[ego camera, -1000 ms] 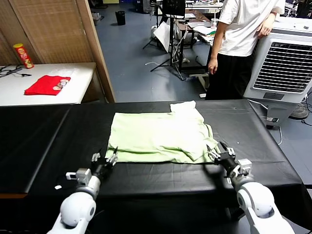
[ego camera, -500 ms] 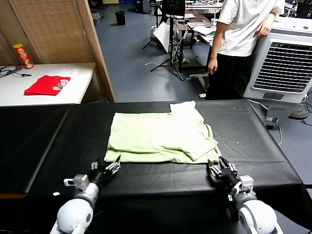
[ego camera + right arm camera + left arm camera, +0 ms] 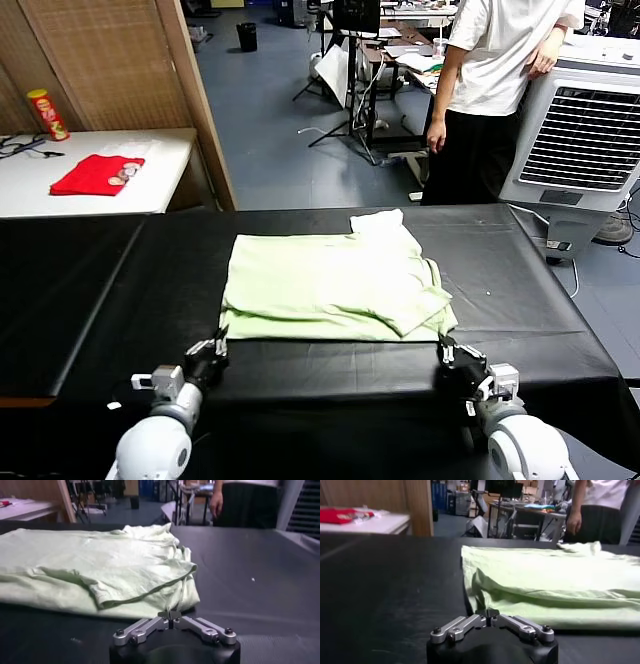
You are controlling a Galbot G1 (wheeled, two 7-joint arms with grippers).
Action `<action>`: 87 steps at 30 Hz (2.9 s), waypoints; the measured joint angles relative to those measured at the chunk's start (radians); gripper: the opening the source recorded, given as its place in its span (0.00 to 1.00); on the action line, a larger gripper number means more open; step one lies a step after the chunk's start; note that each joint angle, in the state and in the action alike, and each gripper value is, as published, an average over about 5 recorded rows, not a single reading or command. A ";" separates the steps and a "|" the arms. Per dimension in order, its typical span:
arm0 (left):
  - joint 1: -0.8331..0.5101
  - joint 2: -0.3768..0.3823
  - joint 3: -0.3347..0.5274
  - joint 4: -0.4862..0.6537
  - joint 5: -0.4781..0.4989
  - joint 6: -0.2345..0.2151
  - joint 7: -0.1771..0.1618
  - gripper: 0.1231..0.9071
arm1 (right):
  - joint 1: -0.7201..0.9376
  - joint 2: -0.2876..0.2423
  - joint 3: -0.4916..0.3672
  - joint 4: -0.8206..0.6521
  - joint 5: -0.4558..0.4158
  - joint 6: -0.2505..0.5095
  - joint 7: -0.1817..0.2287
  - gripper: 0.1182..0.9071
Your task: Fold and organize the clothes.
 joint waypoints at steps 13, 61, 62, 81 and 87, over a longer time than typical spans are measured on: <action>0.210 0.030 -0.048 -0.145 0.013 0.003 -0.009 0.04 | -0.145 0.010 0.033 0.133 -0.039 -0.009 -0.005 0.22; -0.758 0.088 0.241 0.535 -0.423 0.248 -0.122 0.86 | 1.093 0.088 -0.418 -0.959 0.069 -0.014 -0.019 0.86; -0.760 0.086 0.242 0.545 -0.419 0.250 -0.118 0.86 | 1.101 0.095 -0.419 -0.979 0.070 -0.014 -0.022 0.86; -0.788 0.073 0.248 0.639 -0.390 0.228 -0.063 0.34 | 1.133 0.136 -0.432 -1.077 0.080 -0.008 -0.030 0.56; -0.790 0.071 0.246 0.650 -0.379 0.211 -0.042 0.02 | 1.117 0.131 -0.430 -1.060 0.079 0.050 -0.041 0.17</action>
